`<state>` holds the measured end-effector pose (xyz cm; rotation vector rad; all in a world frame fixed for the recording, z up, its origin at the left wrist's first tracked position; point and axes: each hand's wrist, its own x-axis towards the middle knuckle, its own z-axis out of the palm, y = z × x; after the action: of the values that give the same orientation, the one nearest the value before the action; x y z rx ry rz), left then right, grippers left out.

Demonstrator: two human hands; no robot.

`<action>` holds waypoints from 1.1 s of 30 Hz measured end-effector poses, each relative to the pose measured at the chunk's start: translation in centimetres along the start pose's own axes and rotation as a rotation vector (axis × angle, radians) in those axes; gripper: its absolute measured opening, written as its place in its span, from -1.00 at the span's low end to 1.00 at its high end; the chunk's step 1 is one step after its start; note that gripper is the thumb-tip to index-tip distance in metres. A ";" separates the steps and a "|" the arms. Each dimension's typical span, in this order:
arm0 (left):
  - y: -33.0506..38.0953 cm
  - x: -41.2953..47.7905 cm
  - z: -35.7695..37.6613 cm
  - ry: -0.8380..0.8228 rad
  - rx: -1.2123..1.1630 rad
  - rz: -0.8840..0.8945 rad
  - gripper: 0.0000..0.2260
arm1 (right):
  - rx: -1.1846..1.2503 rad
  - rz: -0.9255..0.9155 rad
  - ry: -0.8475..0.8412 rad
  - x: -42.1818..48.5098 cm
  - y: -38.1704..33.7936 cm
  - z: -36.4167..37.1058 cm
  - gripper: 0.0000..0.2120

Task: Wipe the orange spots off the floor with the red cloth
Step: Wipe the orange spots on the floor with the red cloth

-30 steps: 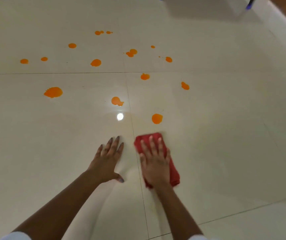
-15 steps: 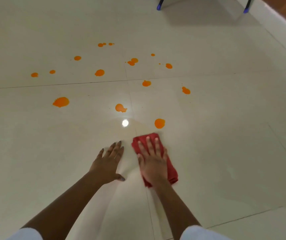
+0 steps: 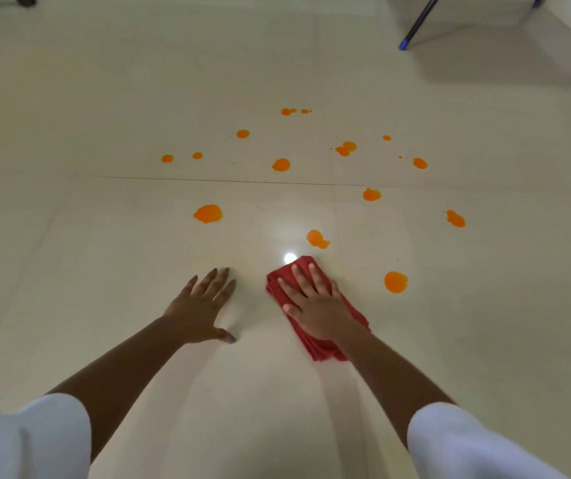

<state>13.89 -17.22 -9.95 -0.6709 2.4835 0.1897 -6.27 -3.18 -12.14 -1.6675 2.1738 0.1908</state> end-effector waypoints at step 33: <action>-15.7 0.6 2.6 0.116 -0.283 -0.167 0.10 | -0.007 -0.243 0.093 14.9 -18.1 -2.8 -0.55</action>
<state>22.54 -30.32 -12.31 -1.0291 2.5178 0.4566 7.10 -22.56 -13.05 -1.9614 2.0123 0.0534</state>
